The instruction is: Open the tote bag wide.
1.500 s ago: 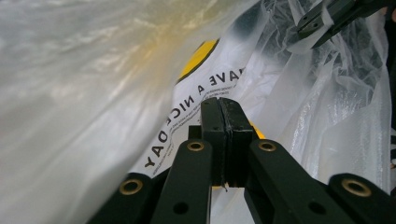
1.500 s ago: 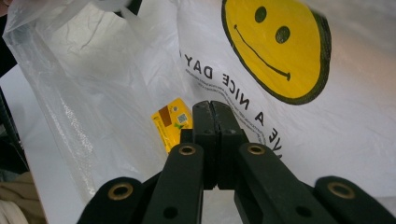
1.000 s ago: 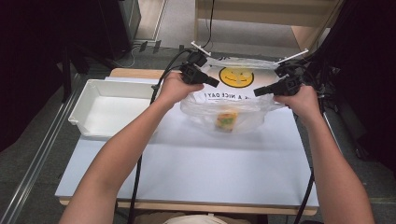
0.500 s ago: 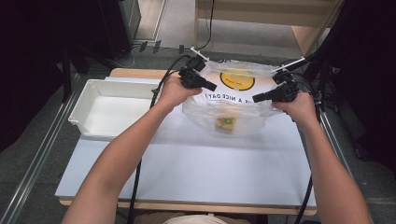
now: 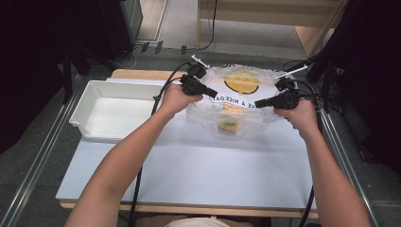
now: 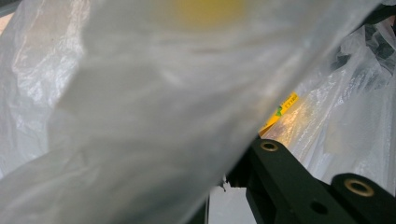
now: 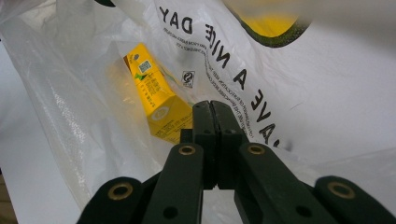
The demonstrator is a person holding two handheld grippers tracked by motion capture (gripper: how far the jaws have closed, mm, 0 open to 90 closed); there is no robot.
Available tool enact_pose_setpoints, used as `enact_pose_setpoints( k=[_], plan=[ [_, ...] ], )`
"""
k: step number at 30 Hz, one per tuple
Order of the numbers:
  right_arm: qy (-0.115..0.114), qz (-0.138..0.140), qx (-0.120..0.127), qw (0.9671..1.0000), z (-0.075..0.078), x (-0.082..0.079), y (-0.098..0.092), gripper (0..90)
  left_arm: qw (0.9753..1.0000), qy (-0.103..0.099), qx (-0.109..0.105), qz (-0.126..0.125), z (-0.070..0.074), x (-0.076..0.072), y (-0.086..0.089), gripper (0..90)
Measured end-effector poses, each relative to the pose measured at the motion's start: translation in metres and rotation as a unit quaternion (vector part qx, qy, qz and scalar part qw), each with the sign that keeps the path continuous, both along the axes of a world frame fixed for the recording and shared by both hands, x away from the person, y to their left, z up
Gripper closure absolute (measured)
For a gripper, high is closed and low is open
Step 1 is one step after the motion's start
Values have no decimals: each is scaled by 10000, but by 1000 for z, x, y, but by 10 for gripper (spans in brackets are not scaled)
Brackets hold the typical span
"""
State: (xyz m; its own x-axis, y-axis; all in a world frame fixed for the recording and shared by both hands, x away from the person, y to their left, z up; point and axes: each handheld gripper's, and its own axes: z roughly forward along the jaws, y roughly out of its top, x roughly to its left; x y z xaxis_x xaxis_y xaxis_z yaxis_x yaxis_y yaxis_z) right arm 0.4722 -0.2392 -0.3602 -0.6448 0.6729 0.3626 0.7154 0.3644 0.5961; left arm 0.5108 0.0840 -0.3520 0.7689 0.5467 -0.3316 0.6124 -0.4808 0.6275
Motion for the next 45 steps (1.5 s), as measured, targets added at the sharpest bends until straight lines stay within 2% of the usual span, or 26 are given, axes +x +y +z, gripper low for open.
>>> enact_pose_setpoints(
  k=[12, 17, 23, 28, 31, 34, 37, 45],
  plan=[
    [79, 16, 0, 10000, -17, -10, 0, 900, 9998, 139, 104, -1, -17, -4, 1, 887],
    [132, 2, 1, 9999, -25, -12, -1, 900, 9997, 174, 156, 85, -26, -2, 3, 886],
    [97, -22, 6, 10000, -31, -13, 0, 900, 9996, 187, 114, 176, -33, -1, 6, 887],
    [139, -118, 74, 9998, -38, -13, -4, 900, 9993, 238, 82, 270, -43, 1, 12, 887],
    [112, -127, 41, 9998, -40, -15, -5, 900, 9991, 241, 188, 285, -47, 1, 16, 886],
    [83, -252, 87, 9996, -42, -16, -11, 900, 9985, 313, 167, 414, -50, 3, 21, 886],
    [104, -283, 68, 9995, -46, -15, -12, 900, 9980, 421, 123, 450, -53, 5, 22, 876],
    [200, -445, 99, 9988, -62, -15, -14, 900, 9974, 452, 209, 521, -65, 6, 20, 883]
  ],
)
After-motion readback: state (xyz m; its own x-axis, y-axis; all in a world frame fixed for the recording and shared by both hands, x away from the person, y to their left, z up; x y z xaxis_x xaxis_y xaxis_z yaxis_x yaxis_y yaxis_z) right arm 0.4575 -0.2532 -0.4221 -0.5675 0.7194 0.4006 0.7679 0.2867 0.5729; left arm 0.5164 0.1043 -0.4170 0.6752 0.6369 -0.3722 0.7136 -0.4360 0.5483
